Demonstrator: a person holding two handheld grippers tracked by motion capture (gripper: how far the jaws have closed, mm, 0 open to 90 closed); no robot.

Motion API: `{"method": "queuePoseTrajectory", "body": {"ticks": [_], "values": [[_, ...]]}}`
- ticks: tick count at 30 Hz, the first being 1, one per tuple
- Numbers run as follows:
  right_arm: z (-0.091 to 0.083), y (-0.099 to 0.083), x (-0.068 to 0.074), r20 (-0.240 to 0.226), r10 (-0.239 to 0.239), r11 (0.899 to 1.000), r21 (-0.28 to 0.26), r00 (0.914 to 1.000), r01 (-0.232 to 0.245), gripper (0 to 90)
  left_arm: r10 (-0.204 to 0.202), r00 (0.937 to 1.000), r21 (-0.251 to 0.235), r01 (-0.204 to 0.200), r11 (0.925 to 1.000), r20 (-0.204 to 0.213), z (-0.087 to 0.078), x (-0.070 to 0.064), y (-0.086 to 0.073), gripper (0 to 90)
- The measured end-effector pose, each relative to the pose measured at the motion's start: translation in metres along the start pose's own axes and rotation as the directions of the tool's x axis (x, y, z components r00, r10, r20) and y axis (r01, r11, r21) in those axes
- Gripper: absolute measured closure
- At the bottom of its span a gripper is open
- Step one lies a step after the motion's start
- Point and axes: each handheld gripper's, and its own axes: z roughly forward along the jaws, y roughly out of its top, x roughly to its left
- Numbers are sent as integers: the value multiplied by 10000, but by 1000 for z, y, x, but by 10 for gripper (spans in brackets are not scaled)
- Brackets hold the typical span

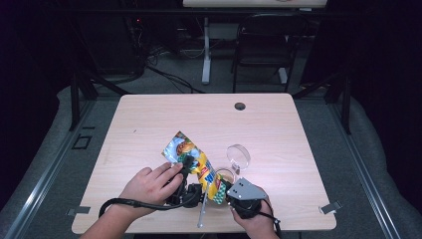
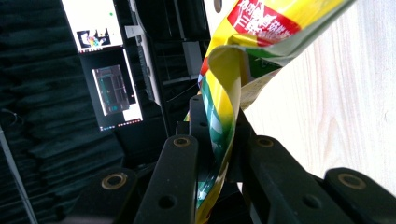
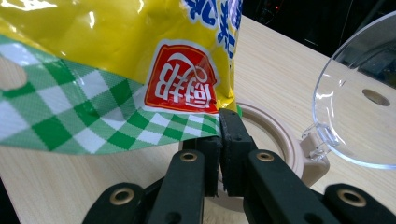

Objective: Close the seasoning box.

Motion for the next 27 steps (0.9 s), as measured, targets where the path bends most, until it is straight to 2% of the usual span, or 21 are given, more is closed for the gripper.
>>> {"method": "queuePoseTrajectory", "body": {"ticks": [13,16,20,27], "values": [[1,0,0,61,-7,9999,-113,10000,7,876,-875,9958,-134,879,9960,273,4,-7,-9,863],[1,1,0,43,-13,9998,-214,10000,14,875,-1396,9894,-206,1406,9899,406,5,-9,-14,863],[2,1,0,93,-74,9998,-170,9999,76,875,-1637,9851,-182,1649,9861,522,7,-14,-16,864],[2,1,-1,111,-81,9999,-136,9999,82,875,-2184,9739,-327,2207,9748,614,10,-18,-20,864]]}}
